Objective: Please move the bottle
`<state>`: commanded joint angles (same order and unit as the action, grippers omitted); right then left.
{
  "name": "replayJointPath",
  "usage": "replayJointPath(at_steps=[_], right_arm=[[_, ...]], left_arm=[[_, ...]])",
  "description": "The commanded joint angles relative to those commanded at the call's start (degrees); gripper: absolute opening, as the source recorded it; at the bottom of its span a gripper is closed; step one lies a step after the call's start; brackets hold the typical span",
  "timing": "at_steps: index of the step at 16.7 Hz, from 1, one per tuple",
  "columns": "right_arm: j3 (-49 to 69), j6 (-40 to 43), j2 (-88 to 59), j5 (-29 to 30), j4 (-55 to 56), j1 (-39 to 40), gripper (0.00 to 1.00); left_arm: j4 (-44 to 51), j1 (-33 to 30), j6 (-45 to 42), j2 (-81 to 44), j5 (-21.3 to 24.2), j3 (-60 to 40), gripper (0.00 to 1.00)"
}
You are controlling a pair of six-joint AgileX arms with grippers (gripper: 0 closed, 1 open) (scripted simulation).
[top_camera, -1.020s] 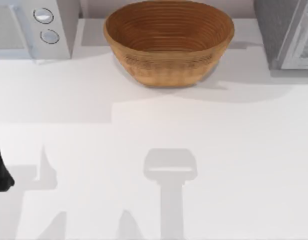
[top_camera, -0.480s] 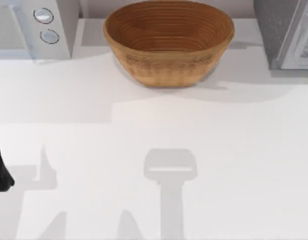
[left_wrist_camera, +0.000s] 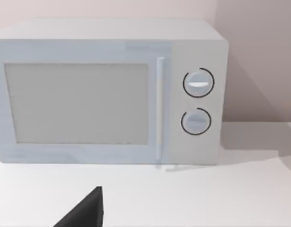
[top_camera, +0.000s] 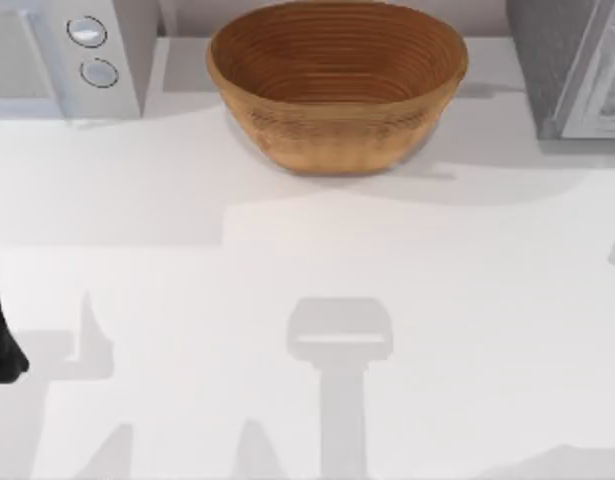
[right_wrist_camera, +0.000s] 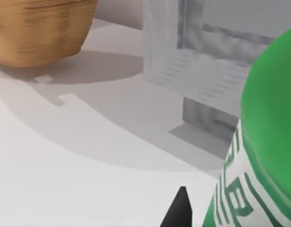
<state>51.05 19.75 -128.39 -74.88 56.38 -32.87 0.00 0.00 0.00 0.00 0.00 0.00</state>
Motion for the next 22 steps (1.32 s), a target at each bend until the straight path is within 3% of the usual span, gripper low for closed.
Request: replayJointPath(at_steps=[4, 17, 22], right_arm=[[0.0, -0.02, -0.01, 0.01, 0.03, 0.01, 0.0], [0.0, -0.02, -0.01, 0.01, 0.03, 0.01, 0.98], [0.0, -0.02, -0.01, 0.01, 0.03, 0.01, 1.0]], left_arm=[[0.0, 0.0, 0.0, 0.0, 0.0, 0.0, 1.0], [0.0, 0.0, 0.0, 0.0, 0.0, 0.0, 1.0], [0.0, 0.0, 0.0, 0.0, 0.0, 0.0, 1.0]])
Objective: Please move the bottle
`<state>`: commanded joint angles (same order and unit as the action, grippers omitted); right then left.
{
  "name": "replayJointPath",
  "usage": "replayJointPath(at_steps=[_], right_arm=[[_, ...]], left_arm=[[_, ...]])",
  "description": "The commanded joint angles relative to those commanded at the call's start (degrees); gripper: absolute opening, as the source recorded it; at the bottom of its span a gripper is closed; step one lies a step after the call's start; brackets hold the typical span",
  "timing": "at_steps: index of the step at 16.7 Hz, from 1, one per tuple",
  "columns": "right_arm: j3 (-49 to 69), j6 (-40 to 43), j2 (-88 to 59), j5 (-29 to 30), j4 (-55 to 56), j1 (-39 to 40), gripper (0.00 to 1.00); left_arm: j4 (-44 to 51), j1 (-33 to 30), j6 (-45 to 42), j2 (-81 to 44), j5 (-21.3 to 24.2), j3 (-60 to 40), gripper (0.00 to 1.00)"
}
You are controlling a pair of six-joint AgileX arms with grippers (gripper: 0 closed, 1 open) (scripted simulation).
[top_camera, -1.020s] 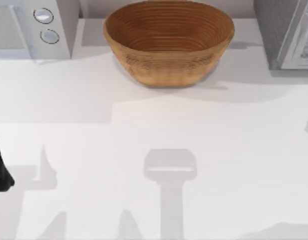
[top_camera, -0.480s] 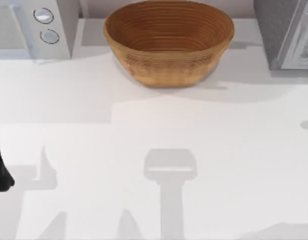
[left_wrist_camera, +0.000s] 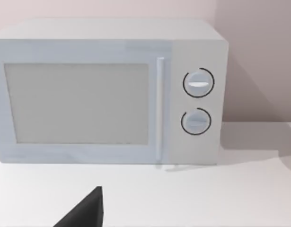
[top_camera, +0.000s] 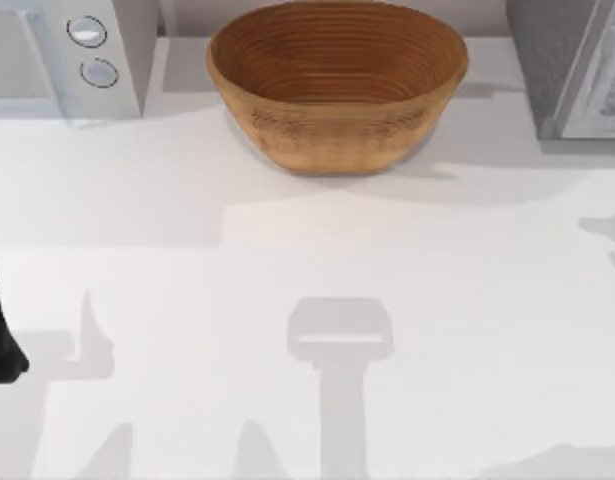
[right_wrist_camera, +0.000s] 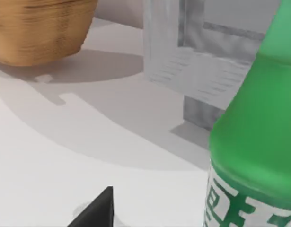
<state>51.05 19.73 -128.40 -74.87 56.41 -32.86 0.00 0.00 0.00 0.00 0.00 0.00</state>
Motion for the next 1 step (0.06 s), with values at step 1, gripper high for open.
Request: replayJointPath(at_steps=[1], right_arm=[[0.0, 0.0, 0.0, 0.0, 0.0, 0.0, 1.0]], left_arm=[[0.0, 0.0, 0.0, 0.0, 0.0, 0.0, 1.0]])
